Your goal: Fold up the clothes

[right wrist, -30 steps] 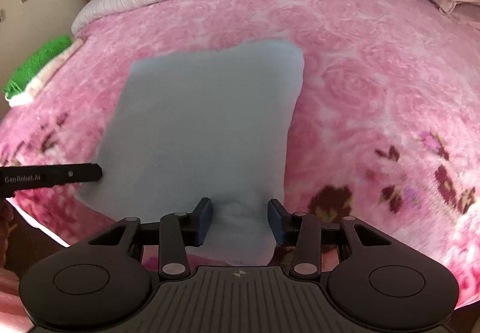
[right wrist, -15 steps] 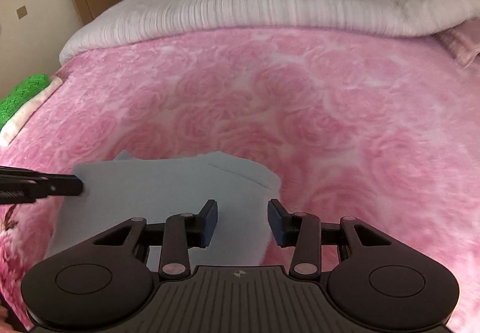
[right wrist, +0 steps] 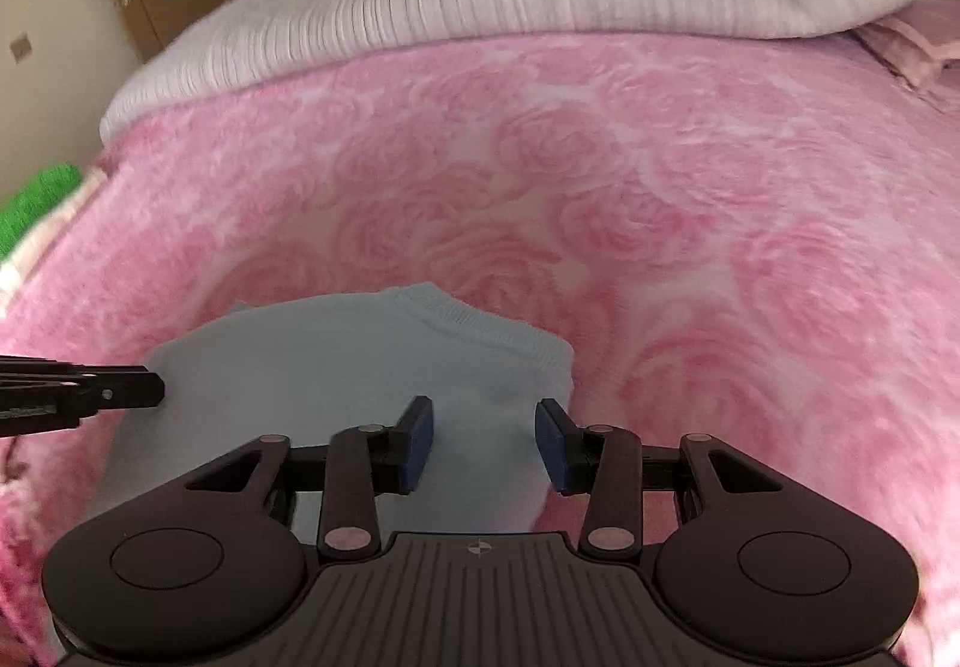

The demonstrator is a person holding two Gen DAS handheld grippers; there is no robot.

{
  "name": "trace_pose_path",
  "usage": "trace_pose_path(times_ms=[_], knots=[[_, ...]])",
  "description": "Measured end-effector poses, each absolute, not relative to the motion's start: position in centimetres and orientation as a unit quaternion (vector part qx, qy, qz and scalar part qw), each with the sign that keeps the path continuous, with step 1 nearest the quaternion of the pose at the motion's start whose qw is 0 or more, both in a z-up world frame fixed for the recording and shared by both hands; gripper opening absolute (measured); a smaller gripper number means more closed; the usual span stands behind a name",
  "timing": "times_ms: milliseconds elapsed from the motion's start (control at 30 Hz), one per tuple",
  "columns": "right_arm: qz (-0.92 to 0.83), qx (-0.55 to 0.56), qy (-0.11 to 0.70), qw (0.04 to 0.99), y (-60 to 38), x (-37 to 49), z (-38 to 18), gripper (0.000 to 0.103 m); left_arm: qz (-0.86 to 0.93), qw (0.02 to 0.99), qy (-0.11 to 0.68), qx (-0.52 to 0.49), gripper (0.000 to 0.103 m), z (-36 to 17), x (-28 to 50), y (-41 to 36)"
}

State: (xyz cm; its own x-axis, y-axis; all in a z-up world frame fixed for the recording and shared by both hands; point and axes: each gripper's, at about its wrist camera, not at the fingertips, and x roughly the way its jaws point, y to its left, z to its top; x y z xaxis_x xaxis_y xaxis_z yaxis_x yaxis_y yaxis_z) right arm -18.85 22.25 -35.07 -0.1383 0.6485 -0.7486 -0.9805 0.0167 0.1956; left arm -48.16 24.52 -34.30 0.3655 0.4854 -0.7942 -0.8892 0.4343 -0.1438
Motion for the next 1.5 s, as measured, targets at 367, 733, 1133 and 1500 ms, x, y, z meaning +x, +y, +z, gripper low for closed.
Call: trace_pose_path(times_ms=[367, 733, 1133, 1500], knots=[[0.655, -0.208, 0.364, 0.628, 12.5, -21.4, -32.7, 0.042, 0.437, 0.777, 0.351, -0.287, 0.012, -32.8, -48.5, 17.0], [0.64, -0.229, 0.389, 0.623, 11.4, -22.8, -34.2, 0.042, 0.439, 0.774, 0.34, -0.304, 0.012, -34.6, -49.7, 14.3], [0.637, -0.268, 0.371, 0.62, 7.0, -25.1, -36.6, 0.042, 0.443, 0.769, 0.361, -0.285, 0.012, -36.0, -49.4, 8.1], [0.623, -0.22, 0.419, 0.623, 0.4, -25.4, -32.7, 0.044, 0.469, 0.762, 0.356, -0.269, 0.036, -31.6, -50.5, 2.4]])
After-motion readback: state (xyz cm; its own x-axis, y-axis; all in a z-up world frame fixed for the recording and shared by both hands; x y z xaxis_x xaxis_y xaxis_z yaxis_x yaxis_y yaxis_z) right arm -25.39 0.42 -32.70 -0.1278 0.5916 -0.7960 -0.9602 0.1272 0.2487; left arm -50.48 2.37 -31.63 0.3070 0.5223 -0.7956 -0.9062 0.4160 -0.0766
